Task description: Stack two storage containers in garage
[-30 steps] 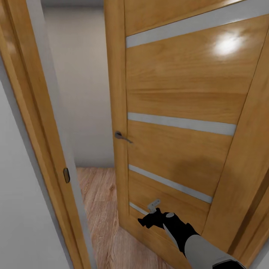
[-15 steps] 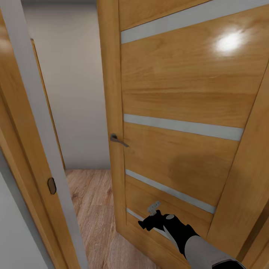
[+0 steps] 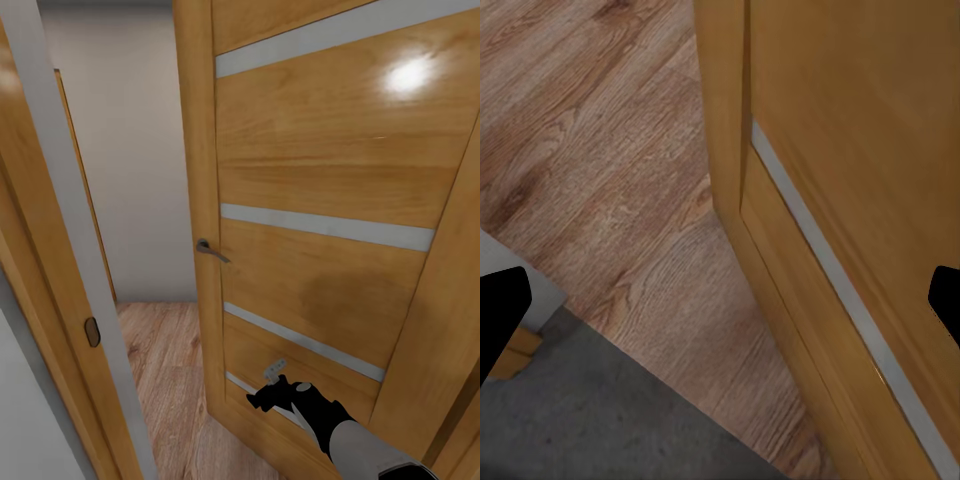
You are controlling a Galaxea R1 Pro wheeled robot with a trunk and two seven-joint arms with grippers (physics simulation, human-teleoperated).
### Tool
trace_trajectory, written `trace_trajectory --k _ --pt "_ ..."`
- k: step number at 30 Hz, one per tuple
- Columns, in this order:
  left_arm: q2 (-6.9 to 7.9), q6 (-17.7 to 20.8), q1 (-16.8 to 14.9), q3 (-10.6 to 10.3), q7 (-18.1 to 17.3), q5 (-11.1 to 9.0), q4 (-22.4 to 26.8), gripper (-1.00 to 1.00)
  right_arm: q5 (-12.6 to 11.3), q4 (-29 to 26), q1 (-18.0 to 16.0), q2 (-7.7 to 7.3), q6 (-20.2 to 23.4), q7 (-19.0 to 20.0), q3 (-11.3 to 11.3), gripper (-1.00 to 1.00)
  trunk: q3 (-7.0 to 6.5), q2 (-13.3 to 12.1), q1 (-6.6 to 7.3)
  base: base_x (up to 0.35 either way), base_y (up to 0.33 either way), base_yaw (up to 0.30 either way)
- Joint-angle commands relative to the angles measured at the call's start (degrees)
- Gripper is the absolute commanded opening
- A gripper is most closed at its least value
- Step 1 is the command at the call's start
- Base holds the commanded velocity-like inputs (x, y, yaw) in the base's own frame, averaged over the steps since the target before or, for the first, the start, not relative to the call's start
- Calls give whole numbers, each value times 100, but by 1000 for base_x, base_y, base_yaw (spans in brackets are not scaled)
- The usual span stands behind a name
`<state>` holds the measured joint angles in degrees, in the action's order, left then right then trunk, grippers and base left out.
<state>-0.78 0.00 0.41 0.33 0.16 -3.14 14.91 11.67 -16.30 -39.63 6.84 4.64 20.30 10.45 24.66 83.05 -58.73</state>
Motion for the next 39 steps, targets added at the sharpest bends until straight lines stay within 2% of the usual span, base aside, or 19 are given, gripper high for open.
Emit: trace_trajectory --k 1,39 --pt "-1 0 3 2 2 -33 11 100 55 -13 -1 2 28 20 -17 100 5 3 0 0 0 0" --pt "-1 -1 3 2 2 -33 12 100 45 -13 -1 2 24 -51 -17 100 5 3 0 0 0 0"
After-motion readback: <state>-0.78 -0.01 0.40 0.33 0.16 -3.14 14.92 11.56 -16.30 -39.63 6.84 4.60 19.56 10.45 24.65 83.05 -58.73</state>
